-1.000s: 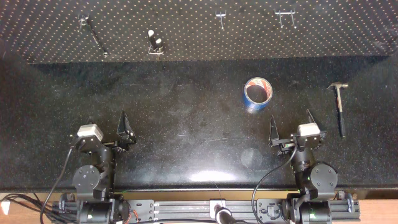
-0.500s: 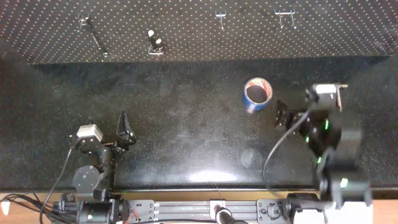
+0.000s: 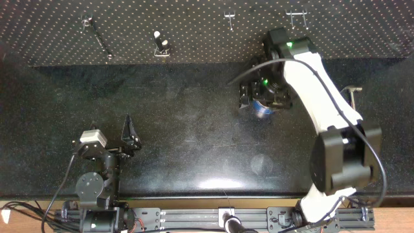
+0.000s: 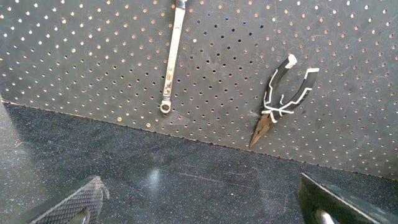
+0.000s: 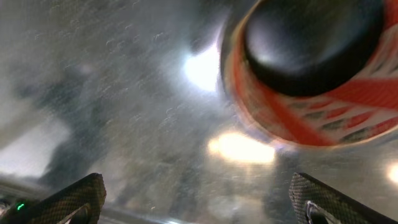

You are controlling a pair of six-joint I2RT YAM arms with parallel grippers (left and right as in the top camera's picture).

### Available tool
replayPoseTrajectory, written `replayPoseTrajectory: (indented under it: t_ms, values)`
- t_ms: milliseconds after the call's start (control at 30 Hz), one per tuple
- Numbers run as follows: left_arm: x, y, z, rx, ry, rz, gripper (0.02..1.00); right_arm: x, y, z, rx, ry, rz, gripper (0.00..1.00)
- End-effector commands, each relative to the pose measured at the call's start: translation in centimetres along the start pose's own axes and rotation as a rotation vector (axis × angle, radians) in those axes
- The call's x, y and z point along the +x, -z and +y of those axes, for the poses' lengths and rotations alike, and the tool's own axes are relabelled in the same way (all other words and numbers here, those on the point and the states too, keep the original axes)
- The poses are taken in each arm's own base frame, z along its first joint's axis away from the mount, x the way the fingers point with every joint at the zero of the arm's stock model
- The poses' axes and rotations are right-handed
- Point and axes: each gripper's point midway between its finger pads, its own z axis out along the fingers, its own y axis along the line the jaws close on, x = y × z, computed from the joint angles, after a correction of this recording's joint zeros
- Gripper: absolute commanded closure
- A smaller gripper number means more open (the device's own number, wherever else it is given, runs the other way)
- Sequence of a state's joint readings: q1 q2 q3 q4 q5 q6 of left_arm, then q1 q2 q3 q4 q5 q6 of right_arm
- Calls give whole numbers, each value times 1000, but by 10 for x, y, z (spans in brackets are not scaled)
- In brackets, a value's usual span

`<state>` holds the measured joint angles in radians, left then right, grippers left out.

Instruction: Place Tools Onto Pegboard

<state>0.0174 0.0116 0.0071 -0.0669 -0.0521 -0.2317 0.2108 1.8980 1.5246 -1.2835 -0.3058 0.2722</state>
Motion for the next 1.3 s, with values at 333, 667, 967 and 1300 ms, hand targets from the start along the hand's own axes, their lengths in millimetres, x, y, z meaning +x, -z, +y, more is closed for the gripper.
replayPoseTrajectory:
  t_ms: [333, 667, 967, 1300]
  values:
    - [-1, 0, 4, -19, -5, -6, 25, -56, -26, -24, 142, 18, -28, 25]
    - [-1, 0, 4, -19, -5, -6, 25, -54, -54, -28, 157, 16, 42, 102]
    - [-1, 0, 4, -19, -5, -6, 25, -45, -54, -26, 166, 13, 77, 923]
    - [-1, 0, 4, -19, -5, -6, 25, -57, 46, 15, -11, 101, -757, 923]
